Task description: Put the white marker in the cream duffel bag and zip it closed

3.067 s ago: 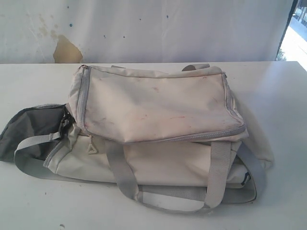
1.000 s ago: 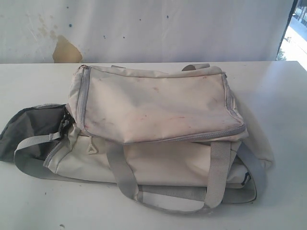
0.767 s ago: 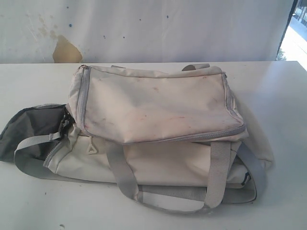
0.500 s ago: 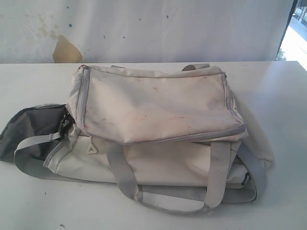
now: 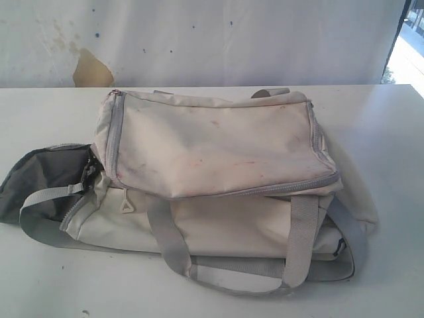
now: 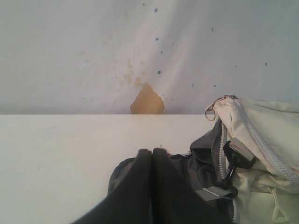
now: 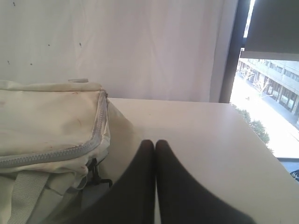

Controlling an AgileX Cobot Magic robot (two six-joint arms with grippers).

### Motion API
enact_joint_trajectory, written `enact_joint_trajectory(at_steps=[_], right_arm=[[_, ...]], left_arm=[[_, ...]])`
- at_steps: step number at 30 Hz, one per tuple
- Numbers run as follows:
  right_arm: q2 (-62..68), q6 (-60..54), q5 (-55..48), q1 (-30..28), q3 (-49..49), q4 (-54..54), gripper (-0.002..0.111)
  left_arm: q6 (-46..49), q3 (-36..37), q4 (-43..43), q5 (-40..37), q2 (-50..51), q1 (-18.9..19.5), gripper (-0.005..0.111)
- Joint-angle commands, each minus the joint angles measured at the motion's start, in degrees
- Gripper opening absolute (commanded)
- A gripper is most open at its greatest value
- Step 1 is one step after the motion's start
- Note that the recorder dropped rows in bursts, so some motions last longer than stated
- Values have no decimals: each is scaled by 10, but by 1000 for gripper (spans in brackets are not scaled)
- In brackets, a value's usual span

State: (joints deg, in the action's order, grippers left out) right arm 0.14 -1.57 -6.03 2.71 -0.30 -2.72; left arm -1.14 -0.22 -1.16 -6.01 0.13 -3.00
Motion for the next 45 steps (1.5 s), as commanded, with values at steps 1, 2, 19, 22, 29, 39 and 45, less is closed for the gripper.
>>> enact_joint_trajectory(at_steps=[1, 2, 19, 22, 29, 39, 45], right_arm=[[-1, 5, -3, 1, 3, 24, 0], [-1, 5, -3, 1, 3, 24, 0], [-1, 5, -5, 1, 3, 11, 0], [-1, 5, -4, 1, 3, 11, 0], [-1, 5, -4, 1, 3, 11, 0], [-1, 5, -4, 1, 3, 13, 0], [-1, 5, -4, 1, 3, 13, 0]], left_arm=[[0, 2, 4, 0, -1, 0, 0], [0, 2, 4, 0, -1, 0, 0], [0, 2, 4, 0, -1, 0, 0], [0, 2, 4, 0, -1, 0, 0], [0, 2, 4, 0, -1, 0, 0], [0, 2, 4, 0, -1, 0, 0], [0, 2, 4, 0, -1, 0, 0]])
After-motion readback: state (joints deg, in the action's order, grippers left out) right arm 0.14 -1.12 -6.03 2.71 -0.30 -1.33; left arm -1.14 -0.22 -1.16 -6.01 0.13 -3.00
